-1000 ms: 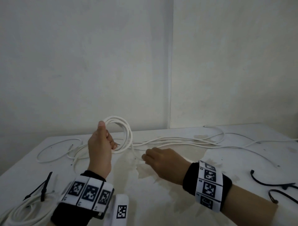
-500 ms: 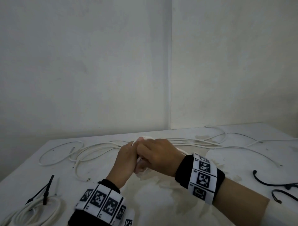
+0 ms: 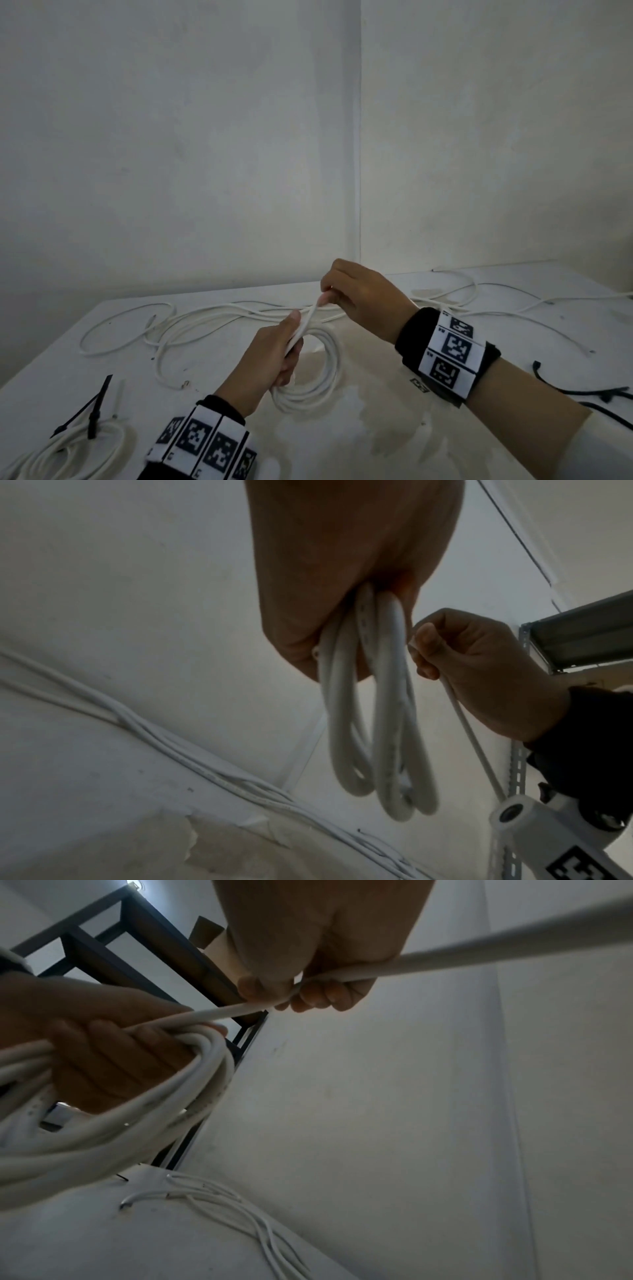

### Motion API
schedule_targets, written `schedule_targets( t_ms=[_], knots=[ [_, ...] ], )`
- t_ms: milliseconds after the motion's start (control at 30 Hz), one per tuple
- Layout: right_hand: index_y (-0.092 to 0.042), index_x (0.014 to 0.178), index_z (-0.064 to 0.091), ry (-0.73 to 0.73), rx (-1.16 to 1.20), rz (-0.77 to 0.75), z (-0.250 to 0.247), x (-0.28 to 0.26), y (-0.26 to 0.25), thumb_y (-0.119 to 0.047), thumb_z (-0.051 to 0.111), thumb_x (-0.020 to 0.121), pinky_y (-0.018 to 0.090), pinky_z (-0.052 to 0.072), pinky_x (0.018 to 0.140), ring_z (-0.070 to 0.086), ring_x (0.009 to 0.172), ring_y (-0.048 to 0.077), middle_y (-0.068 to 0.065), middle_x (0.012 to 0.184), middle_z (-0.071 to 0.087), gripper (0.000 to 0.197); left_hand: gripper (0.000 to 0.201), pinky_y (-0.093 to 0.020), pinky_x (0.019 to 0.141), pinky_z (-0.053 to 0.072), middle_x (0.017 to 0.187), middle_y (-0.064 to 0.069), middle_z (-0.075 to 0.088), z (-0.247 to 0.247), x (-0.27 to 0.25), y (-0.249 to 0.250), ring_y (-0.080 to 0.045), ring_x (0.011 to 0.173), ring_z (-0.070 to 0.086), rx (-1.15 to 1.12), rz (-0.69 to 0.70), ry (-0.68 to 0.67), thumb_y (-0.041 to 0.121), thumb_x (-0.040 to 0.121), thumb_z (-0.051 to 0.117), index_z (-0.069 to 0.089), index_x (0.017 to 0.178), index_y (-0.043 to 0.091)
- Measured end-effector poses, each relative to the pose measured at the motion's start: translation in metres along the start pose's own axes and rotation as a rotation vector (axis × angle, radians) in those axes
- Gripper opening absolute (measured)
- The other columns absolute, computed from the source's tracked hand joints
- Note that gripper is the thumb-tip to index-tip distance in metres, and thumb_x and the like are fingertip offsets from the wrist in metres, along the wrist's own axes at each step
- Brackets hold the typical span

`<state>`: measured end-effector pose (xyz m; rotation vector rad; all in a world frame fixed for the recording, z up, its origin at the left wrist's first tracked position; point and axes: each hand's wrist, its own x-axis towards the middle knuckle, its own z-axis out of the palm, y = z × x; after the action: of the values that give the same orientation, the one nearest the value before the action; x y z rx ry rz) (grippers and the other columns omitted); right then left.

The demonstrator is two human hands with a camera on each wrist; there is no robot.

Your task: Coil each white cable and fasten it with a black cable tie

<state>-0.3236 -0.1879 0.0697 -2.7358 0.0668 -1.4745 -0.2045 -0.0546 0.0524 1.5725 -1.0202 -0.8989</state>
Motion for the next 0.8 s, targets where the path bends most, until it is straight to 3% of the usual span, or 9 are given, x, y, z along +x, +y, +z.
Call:
schedule_targets(
  t_ms=[167, 267, 333, 400, 467, 533, 600, 700, 800],
  knots=[
    [-0.001, 0.071, 0.054, 0.06, 0.012, -0.034, -0.005, 0.009, -0.01, -0.036, 0.038, 0.094, 0.012, 0.026, 0.061, 0.034, 0.061, 0.013, 0.01, 0.066, 0.053, 0.045, 0.048, -0.019, 0.04, 0.021, 0.045, 0.003, 0.027, 0.001, 0.001, 0.003, -0.01, 0.038, 0.021, 0.038, 0.016, 0.023, 0.042, 0.097, 0.034, 0.041, 0.059, 0.013],
    [-0.001, 0.072, 0.055, 0.059, -0.035, -0.023, -0.005, 0.014, -0.01, -0.04, 0.038, 0.093, 0.015, 0.028, 0.057, 0.035, 0.061, 0.014, 0.008, 0.067, 0.053, 0.047, 0.051, -0.019, 0.039, 0.022, 0.043, 0.003, 0.028, 0.004, 0.0, 0.008, -0.01, 0.037, 0.022, 0.004, 0.048, 0.021, 0.044, 0.096, 0.033, 0.041, 0.057, 0.012],
    [-0.001, 0.074, 0.056, 0.046, 0.019, 0.081, -0.004, 0.013, -0.007, -0.042, 0.042, 0.091, 0.021, 0.034, 0.054, 0.038, 0.062, 0.015, 0.008, 0.069, 0.054, 0.047, 0.052, -0.018, 0.037, 0.022, 0.041, 0.003, 0.027, 0.006, -0.003, 0.014, -0.009, 0.035, 0.021, -0.063, 0.08, 0.028, 0.045, 0.095, 0.033, 0.041, 0.055, 0.012],
    [0.001, 0.077, 0.059, 0.028, 0.1, 0.154, -0.001, 0.009, -0.002, -0.033, 0.045, 0.089, 0.025, 0.037, 0.057, 0.042, 0.064, 0.015, 0.011, 0.071, 0.057, 0.038, 0.047, -0.017, 0.036, 0.021, 0.041, 0.004, 0.026, 0.005, -0.007, 0.02, -0.008, 0.034, 0.02, -0.126, 0.13, 0.043, 0.045, 0.089, 0.041, 0.04, 0.056, 0.012],
    [0.003, 0.083, 0.062, -0.002, 0.166, 0.203, 0.001, 0.005, -0.001, -0.027, 0.043, 0.09, 0.021, 0.039, 0.063, 0.046, 0.068, 0.016, 0.014, 0.074, 0.061, 0.036, 0.041, -0.016, 0.035, 0.018, 0.042, 0.005, 0.024, 0.002, -0.009, 0.023, -0.006, 0.034, 0.018, -0.207, 0.177, 0.059, 0.04, 0.085, 0.047, 0.036, 0.057, 0.012],
    [0.004, 0.091, 0.065, -0.043, 0.238, 0.26, 0.001, 0.002, -0.004, -0.021, 0.045, 0.092, 0.011, 0.038, 0.068, 0.051, 0.074, 0.014, 0.016, 0.08, 0.066, 0.032, 0.041, -0.017, 0.037, 0.015, 0.041, 0.006, 0.023, 0.0, -0.009, 0.024, -0.005, 0.032, 0.017, -0.299, 0.19, 0.076, 0.033, 0.09, 0.045, 0.033, 0.057, 0.014],
    [0.002, 0.096, 0.064, -0.108, 0.322, 0.379, 0.0, -0.001, -0.009, -0.016, 0.045, 0.094, 0.009, 0.038, 0.068, 0.053, 0.075, 0.012, 0.013, 0.085, 0.067, 0.027, 0.044, -0.02, 0.039, 0.012, 0.038, 0.006, 0.022, 0.0, -0.007, 0.025, -0.005, 0.031, 0.016, -0.382, 0.186, 0.096, 0.03, 0.094, 0.041, 0.033, 0.054, 0.014],
    [-0.001, 0.099, 0.061, -0.208, 0.435, 0.552, -0.002, -0.006, -0.015, -0.014, 0.039, 0.098, 0.013, 0.039, 0.061, 0.051, 0.063, 0.008, 0.005, 0.075, 0.06, 0.026, 0.047, -0.017, 0.035, 0.015, 0.035, 0.007, 0.023, -0.008, -0.004, 0.029, -0.005, 0.027, 0.017, -0.569, 0.194, 0.125, 0.032, 0.093, 0.04, 0.033, 0.049, 0.017],
    [-0.01, 0.084, 0.058, -0.222, 0.592, 0.7, -0.002, -0.013, -0.025, -0.015, 0.034, 0.1, 0.019, 0.035, 0.052, 0.04, 0.046, 0.004, 0.002, 0.065, 0.049, 0.03, 0.048, -0.015, 0.032, 0.019, 0.033, 0.007, 0.023, -0.019, -0.002, 0.035, -0.005, 0.025, 0.018, -0.67, 0.218, 0.168, 0.035, 0.094, 0.038, 0.033, 0.049, 0.017]
  ],
)
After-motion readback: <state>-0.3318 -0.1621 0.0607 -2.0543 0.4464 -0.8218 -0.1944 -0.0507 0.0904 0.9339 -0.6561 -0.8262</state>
